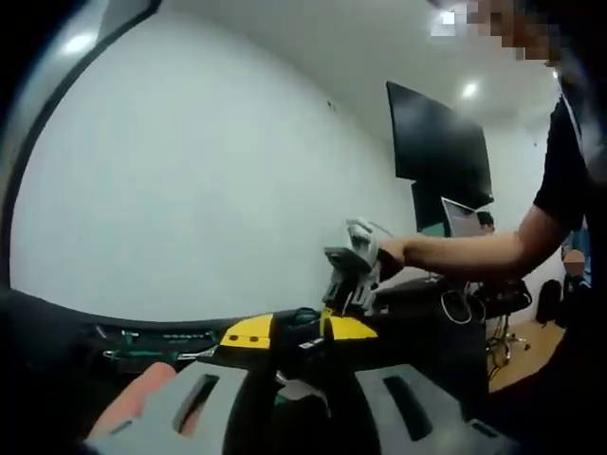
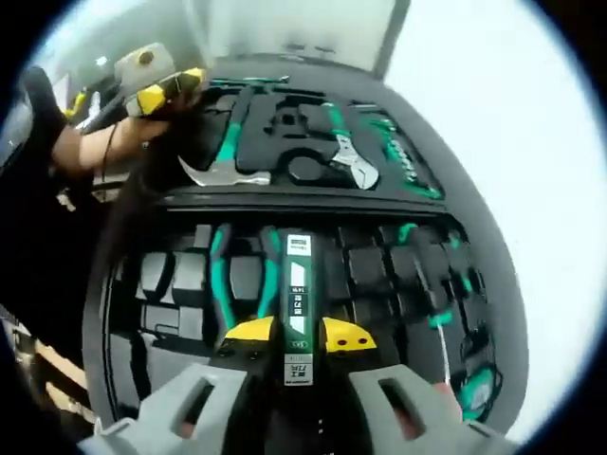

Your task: Pick up the tools and put them into their designated positions in the toolbox.

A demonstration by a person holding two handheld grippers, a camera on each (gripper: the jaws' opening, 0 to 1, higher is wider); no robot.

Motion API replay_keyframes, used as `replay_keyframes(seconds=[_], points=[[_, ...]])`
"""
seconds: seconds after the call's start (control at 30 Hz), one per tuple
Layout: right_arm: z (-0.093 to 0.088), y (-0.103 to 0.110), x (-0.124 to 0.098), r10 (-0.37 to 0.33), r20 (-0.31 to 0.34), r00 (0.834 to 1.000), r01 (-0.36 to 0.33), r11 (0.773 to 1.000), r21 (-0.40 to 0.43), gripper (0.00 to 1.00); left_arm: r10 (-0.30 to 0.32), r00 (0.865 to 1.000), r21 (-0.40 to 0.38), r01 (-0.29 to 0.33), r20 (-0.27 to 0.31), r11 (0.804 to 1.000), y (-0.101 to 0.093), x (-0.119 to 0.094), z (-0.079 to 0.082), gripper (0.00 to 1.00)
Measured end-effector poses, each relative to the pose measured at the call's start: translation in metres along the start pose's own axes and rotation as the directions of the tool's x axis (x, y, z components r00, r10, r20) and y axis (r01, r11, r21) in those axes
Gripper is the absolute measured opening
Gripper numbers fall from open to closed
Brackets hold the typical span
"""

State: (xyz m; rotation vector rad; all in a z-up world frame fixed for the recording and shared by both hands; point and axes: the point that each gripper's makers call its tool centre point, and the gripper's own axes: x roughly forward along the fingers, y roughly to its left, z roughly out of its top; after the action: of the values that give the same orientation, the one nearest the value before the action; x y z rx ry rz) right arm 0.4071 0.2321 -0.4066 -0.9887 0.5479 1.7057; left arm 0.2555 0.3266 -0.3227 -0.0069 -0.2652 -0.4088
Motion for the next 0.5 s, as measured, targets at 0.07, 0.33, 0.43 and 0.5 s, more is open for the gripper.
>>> replay_keyframes(seconds=[0.07,0.33,0.43,0.5], points=[[0.002,-0.001,0.0,0.029,0.005,1.0,-0.029,1.0,0.004,0.15,0.003,1.0,0.008,-0.003,-0.008,1.0,0.0,0.001,-0.002,0.21],[-0.003,-0.029,-0.001,-0.021,-0.033,0.999,0.021,0.999,0.03,0.15,0.014,1.0,0.022,-0.013,-0.026,1.0,0.0,0.001,-0.006,0.21],[0.001,-0.026,0.0,-0.01,-0.014,1.0,0.01,1.0,0.013,0.15,0.014,1.0,0.024,-0.013,-0.028,1.0,0.0,0.0,-0.006,0.21],[0.003,-0.028,0.001,-0.017,-0.013,1.0,0.016,1.0,-0.023,0.15,0.014,0.999,0.025,-0.013,-0.028,1.0,0.0,0.0,-0.006,0.21]])
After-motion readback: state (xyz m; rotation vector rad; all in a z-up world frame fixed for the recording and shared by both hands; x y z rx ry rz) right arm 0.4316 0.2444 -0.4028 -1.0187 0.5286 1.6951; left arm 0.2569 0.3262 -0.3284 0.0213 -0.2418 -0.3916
